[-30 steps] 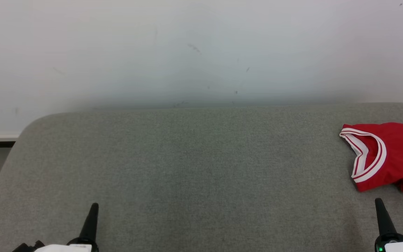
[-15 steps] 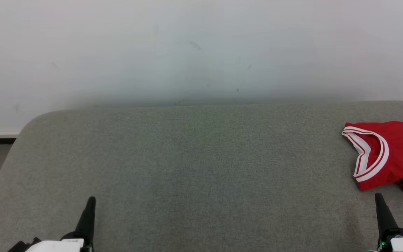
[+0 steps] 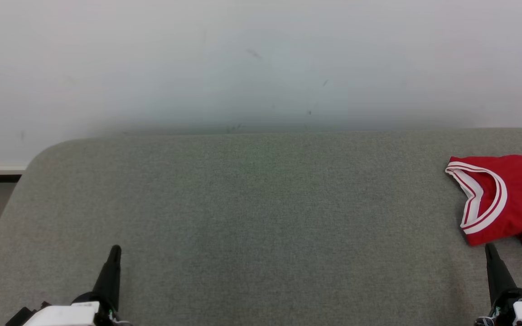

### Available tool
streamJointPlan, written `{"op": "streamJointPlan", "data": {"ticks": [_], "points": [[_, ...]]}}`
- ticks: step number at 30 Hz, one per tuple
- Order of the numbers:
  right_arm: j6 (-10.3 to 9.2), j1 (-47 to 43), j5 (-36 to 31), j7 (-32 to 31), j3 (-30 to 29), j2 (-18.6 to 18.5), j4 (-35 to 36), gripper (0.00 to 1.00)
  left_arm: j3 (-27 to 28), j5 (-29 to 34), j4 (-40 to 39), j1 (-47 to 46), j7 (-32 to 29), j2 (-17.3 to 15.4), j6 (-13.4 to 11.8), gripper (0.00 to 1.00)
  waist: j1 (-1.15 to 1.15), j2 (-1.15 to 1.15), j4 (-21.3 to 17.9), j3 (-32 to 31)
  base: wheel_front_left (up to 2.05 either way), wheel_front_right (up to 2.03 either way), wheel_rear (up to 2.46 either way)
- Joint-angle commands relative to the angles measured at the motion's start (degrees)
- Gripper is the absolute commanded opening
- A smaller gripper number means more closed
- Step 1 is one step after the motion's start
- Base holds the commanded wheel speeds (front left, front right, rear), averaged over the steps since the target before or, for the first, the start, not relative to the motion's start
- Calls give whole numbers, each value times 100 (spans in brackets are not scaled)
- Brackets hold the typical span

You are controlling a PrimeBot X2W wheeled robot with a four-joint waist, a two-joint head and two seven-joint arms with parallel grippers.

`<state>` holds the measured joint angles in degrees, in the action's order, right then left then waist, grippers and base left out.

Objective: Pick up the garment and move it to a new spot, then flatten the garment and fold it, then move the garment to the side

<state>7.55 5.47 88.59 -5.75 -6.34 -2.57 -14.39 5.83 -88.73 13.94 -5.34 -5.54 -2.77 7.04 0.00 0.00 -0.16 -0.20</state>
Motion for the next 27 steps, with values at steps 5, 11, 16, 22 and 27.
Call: {"op": "streamJointPlan", "data": {"ticks": [5,11,16,22,27], "points": [[-12,97,308,-79,-29,-55,50,0,64,-297,12,-107,-88,-38,61,0,0,0,10,24,0,0,0],[-12,115,386,-100,-32,-54,50,0,79,-407,18,-122,-111,-37,72,0,0,0,16,37,0,0,0],[-12,115,386,-100,-31,-54,49,0,80,-404,17,-122,-111,-36,72,0,0,0,16,37,0,0,0],[-12,114,386,-99,-31,-54,49,0,81,-403,17,-121,-113,-34,72,0,0,0,16,37,0,0,0],[-12,114,386,-99,-31,-54,50,0,82,-401,17,-121,-114,-33,72,0,0,0,16,37,0,0,0]]}}
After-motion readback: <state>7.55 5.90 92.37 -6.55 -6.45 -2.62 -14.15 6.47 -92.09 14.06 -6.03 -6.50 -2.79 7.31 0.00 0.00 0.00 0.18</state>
